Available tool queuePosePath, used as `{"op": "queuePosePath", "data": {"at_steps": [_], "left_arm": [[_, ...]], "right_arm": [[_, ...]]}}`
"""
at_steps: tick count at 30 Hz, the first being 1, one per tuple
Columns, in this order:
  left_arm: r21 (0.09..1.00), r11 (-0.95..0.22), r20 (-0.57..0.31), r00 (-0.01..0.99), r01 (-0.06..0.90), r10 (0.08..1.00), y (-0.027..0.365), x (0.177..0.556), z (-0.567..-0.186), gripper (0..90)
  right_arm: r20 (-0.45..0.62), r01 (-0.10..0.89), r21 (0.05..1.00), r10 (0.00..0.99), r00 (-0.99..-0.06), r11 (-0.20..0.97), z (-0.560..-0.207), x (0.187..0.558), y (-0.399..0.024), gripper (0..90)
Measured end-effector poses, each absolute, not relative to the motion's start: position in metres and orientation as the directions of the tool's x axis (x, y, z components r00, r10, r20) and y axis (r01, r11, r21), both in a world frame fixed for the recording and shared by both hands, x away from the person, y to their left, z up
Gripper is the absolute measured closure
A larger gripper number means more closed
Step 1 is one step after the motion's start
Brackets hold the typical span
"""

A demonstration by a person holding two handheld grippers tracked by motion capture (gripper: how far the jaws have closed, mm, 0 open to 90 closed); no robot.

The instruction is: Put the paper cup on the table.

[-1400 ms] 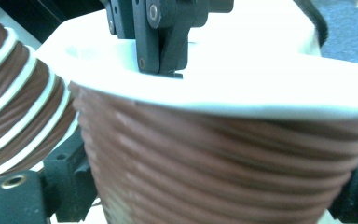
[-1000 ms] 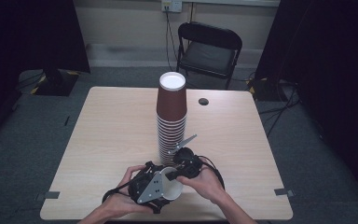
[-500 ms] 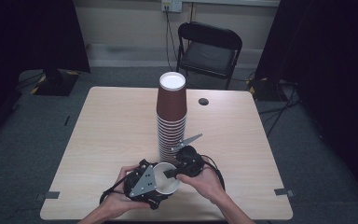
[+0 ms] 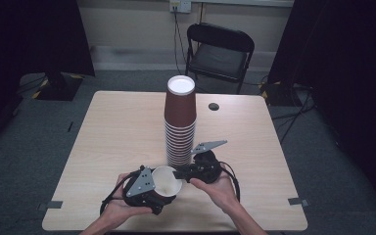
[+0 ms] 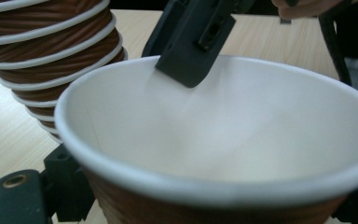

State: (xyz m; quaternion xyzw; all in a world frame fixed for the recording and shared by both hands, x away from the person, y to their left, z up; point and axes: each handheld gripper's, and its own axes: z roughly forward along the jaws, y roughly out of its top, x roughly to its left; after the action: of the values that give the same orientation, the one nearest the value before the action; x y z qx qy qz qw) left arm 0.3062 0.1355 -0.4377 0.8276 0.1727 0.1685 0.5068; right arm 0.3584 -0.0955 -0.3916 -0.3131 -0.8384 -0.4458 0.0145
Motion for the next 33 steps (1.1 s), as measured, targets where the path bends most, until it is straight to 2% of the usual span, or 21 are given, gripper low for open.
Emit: {"op": "queuePosePath", "data": {"at_steps": [4,10,20,33], "left_arm": [[0.901,-0.41,0.073,0.879,0.145,0.471,0.141,0.307,-0.44,10.7],[0.909,-0.374,0.038,0.858,0.184,0.513,0.153,0.31,-0.441,10.8],[0.922,-0.3,-0.013,0.797,0.243,0.603,0.178,0.319,-0.432,10.9],[0.943,-0.218,-0.03,0.715,0.253,0.699,0.203,0.332,-0.423,11.1]], "right_arm": [[0.319,0.53,0.777,0.515,-0.796,0.338,-0.394,0.357,-0.106,65.9],[0.316,0.537,0.786,0.547,-0.775,0.307,-0.396,0.357,-0.123,64.9],[0.31,0.557,0.779,0.595,-0.742,0.289,-0.4,0.355,-0.149,64.9],[0.282,0.564,0.784,0.661,-0.695,0.259,-0.403,0.345,-0.177,60.9]]}}
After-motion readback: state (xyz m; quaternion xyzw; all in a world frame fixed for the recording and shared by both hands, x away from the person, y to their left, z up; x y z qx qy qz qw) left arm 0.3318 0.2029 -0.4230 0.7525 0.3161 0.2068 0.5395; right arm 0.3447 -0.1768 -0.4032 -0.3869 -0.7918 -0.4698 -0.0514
